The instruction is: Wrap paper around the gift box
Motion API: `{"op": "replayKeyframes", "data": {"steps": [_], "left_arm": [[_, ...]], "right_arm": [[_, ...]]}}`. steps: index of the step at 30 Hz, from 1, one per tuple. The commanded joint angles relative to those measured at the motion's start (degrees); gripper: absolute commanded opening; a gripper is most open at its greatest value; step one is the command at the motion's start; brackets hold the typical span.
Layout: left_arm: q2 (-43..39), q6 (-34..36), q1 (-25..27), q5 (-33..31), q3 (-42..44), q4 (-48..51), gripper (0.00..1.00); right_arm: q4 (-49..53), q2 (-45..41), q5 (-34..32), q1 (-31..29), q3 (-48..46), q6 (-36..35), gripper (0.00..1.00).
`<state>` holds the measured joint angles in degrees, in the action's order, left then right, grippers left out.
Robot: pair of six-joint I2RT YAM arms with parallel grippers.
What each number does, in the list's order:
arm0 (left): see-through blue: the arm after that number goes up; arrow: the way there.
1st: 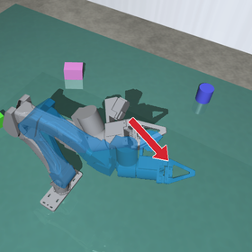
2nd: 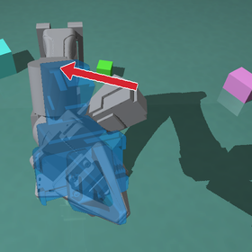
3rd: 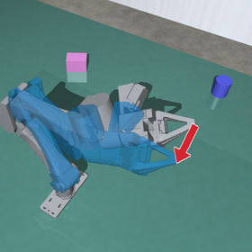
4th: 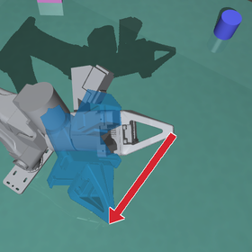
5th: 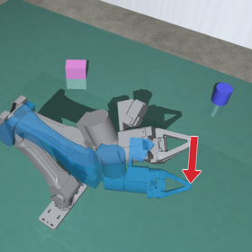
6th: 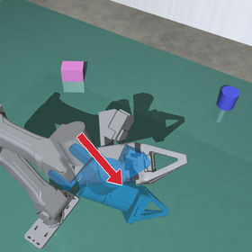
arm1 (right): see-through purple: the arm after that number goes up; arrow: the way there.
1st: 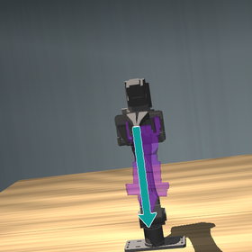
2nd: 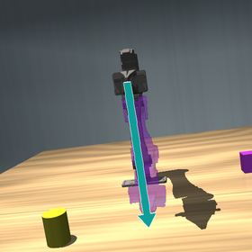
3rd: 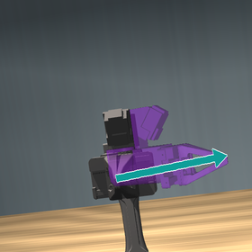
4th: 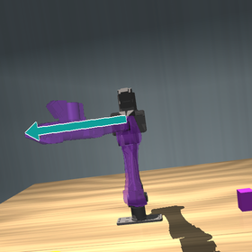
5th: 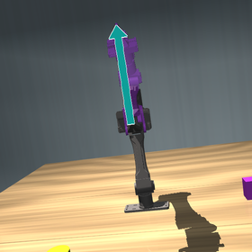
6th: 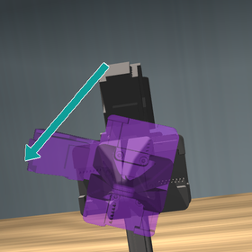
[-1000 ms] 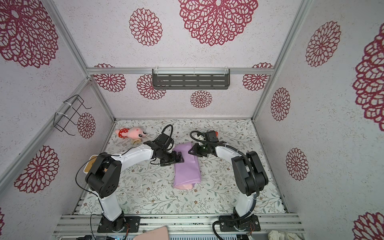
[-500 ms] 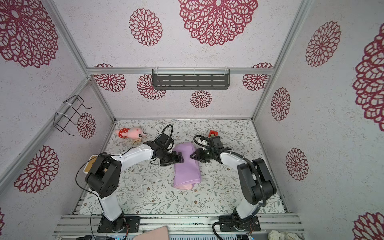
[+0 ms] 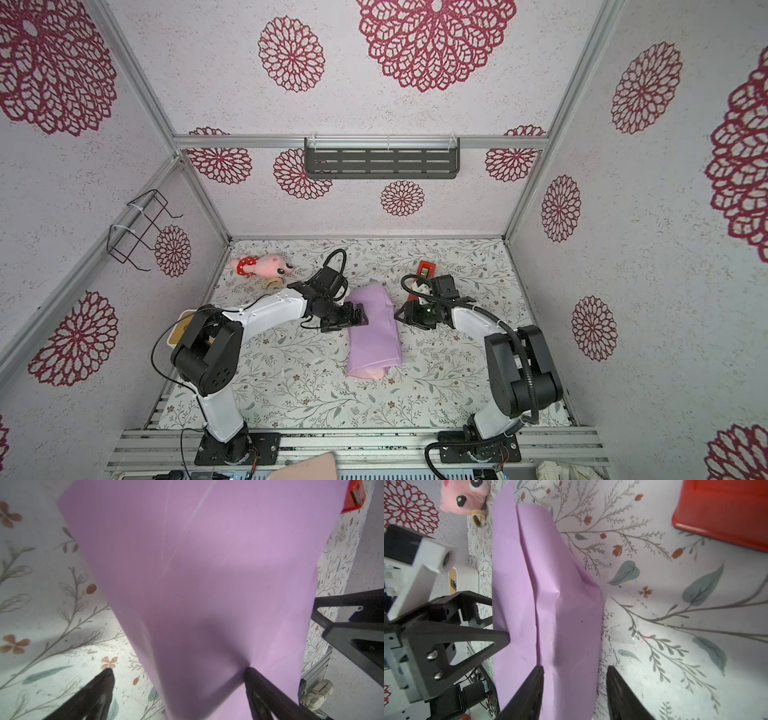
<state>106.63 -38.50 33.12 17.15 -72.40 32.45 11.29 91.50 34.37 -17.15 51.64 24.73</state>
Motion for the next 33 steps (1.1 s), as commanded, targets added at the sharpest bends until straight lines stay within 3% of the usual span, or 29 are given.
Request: {"op": "replayKeyframes", "data": {"steps": [1, 21, 33], "left_arm": [[1.8, 1.2, 0.3, -3.0, -0.1, 3.3, 1.0], [1.3, 0.6, 0.3, -1.8, -1.5, 2.8, 0.99], [-11.4, -5.7, 0.3, 1.3, 1.5, -2.1, 0.98]], "right_arm": [[1.1, 0.7, -0.2, -0.8, 2.1, -2.1, 0.52], [-0.8, 4.0, 1.6, -1.1, -1.5, -4.9, 0.54], [-1.6, 4.3, 1.2, -1.0, -2.0, -4.9, 0.54]]}}
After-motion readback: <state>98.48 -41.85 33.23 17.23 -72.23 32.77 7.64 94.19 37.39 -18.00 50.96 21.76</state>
